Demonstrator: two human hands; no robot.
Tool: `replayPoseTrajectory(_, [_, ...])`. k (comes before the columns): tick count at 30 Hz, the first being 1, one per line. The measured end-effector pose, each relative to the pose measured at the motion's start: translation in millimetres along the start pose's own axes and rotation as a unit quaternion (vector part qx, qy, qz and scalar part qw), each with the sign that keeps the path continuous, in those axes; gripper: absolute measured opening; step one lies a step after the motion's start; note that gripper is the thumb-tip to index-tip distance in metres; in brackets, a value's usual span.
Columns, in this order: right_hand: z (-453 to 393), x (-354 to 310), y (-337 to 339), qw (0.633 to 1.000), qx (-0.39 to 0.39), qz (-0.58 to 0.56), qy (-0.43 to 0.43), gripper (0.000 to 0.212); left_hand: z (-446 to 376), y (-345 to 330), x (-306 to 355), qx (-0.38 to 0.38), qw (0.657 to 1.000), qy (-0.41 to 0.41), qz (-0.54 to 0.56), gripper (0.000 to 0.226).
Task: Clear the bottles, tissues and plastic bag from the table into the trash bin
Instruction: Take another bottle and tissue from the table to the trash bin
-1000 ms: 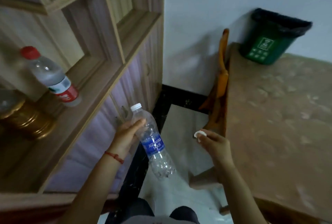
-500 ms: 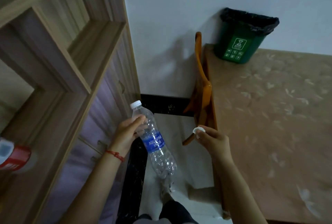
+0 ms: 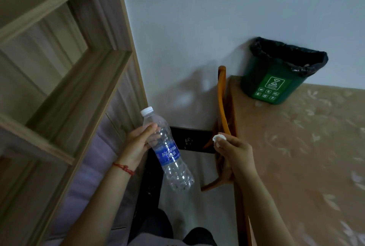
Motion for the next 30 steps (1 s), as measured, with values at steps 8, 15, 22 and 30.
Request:
replayPoseTrajectory(8, [-90.6, -28.5, -29.4, 0.999, 0.023, -0.040, -0.006, 0.010, -114.1, -32.4, 24.5, -0.066, 0.998, 0.006, 0.014, 0.011])
replayPoseTrajectory(15, [-169.2, -59.1, -60.9, 0.996, 0.072, -0.043, -0.010, 0.005, -218.7, -54.9, 59.2, -0.115, 0.993, 0.010, -0.002, 0.030])
replayPoseTrajectory(22, [-223.1, -81.2, -84.8, 0.994, 0.100, -0.051, -0.017, 0.011, -290.1, -74.2, 74.6, -0.123, 0.992, 0.029, -0.016, 0.017])
replayPoseTrajectory(30, [-272.2, -97.6, -82.2, 0.991, 0.128, -0.048, -0.013, 0.012, -342.6, -111.3, 81.1, -0.133, 0.990, 0.038, -0.039, 0.013])
Point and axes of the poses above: each hand's wrist, its own z-axis away from the middle knuckle, its own y-axis out of the back of the hand, x = y × z, the point moved 4 cm from there along -z, towards the middle knuckle, and after that the axes turned 5 degrees about -y, right-handed, at the moved point
